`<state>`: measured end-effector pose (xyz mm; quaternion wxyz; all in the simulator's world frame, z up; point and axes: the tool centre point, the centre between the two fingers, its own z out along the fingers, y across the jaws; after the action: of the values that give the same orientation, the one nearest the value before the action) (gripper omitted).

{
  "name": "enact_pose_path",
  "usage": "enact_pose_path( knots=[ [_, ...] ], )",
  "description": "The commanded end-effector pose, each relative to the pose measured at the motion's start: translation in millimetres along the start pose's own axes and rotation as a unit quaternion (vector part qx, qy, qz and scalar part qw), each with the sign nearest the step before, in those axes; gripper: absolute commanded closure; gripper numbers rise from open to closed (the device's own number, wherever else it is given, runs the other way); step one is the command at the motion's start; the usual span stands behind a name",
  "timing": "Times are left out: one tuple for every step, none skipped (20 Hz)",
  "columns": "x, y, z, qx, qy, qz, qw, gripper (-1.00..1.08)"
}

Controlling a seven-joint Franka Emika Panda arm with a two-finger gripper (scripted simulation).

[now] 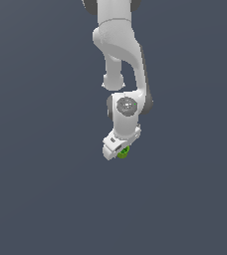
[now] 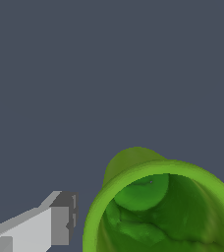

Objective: Pick up the object and move it to a goal position.

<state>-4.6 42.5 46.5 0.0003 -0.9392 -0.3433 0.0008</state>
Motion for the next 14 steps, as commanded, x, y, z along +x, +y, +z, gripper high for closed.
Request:
enact_pose_path(
  knots=[
    [0.9, 0.6, 3.8, -0.001, 0.001, 0.0, 1.0, -0.92],
    [1.0, 0.7, 4.0, -0.001, 0.001, 0.0, 1.0, -0.92],
    [1.0, 0.7, 4.0, -0.001, 0.001, 0.0, 1.0, 1.08],
    [1.0, 0.7, 4.0, -0.001, 0.001, 0.0, 1.0, 1.08],
    [1.0, 0.7, 4.0, -0.001, 0.001, 0.0, 1.0, 1.08],
    [1.0, 0.7, 4.0, -0.001, 0.001, 0.0, 1.0, 1.08],
    [1.0, 0.7, 4.0, -0.001, 0.001, 0.0, 1.0, 1.08],
    [1.0, 0.7, 4.0, -0.001, 0.001, 0.0, 1.0, 1.08],
    [1.0, 0.7, 4.0, -0.001, 0.001, 0.0, 1.0, 1.08],
    [1.0, 0.7, 4.0, -0.001, 0.001, 0.0, 1.0, 1.08],
    [1.0, 0.7, 4.0, -0.001, 0.001, 0.0, 1.0, 1.08],
    [1.0, 0.7, 4.0, -0.001, 0.001, 0.0, 1.0, 1.08],
    [0.6, 1.5, 3.2, -0.001, 0.001, 0.0, 1.0, 1.08],
    [0.5, 1.4, 3.0, -0.001, 0.001, 0.0, 1.0, 1.08]
  ],
)
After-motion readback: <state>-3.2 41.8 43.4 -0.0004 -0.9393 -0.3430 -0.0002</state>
